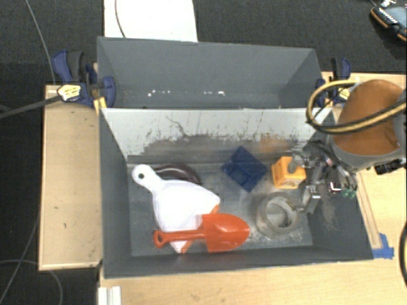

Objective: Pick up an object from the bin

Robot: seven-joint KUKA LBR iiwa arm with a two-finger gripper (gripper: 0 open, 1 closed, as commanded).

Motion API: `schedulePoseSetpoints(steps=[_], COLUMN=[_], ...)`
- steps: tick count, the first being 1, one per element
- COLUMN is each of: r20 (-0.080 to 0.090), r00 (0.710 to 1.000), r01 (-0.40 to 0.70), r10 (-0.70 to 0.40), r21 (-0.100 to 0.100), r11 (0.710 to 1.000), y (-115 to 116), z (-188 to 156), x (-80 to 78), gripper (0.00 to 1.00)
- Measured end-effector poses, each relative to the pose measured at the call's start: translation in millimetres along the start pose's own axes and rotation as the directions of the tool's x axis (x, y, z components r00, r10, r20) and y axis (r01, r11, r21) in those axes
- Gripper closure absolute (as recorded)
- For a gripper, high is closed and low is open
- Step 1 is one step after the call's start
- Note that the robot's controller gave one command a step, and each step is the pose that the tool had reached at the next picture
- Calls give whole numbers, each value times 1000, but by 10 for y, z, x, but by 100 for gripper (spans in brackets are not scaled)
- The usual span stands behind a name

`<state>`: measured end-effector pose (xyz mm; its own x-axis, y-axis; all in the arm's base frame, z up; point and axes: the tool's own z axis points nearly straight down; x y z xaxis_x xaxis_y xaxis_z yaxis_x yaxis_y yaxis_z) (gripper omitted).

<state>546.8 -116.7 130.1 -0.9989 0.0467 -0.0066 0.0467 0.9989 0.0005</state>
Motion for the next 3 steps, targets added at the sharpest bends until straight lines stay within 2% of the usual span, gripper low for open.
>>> schedulePoseSetpoints(steps=[1,2,3], r20=[9,9,14], r00=[999,999,997], r01=[-44,-42,-74], r10=[44,42,74], r21=[1,1,-1], r11=[999,999,997], y=[66,66,-260], z=[588,588,585], x=[295,295,445], gripper=[100,100,100])
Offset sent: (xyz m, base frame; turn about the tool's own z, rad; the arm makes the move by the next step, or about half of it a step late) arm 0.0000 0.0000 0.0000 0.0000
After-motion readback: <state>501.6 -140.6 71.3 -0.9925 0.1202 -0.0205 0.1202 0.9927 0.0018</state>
